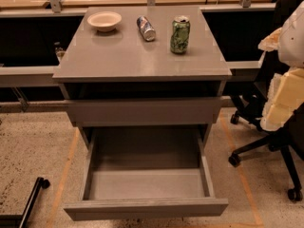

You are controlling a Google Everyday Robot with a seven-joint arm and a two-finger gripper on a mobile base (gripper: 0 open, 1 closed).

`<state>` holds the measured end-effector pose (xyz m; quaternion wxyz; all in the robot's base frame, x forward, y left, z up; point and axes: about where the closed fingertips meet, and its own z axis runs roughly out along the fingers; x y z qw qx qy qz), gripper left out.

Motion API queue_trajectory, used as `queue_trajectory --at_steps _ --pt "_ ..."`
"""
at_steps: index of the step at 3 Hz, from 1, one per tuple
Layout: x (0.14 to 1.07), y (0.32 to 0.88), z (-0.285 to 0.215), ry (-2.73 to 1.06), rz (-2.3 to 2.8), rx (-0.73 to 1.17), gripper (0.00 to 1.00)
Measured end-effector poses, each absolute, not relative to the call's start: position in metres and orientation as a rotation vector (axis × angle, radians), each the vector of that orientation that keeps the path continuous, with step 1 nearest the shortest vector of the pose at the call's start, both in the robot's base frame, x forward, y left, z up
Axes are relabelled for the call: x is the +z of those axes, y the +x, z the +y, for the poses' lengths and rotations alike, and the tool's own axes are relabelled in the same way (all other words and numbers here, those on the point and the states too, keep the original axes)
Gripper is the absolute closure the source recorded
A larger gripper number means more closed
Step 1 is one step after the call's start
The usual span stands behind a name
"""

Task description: Close middle drawer

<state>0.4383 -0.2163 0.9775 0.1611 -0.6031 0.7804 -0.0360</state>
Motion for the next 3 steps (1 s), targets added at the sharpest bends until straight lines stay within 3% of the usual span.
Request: queue_trajectory --at_steps 1,2,3 --pt "0.977 0.438 -0.216 -1.722 2.228 -0.103 0.0" --pt "0.98 0.438 -0.216 -1.718 2.222 -0.11 0.13" --pt "0.964 0.443 -0.217 -1.753 2.236 -0.082 0.36"
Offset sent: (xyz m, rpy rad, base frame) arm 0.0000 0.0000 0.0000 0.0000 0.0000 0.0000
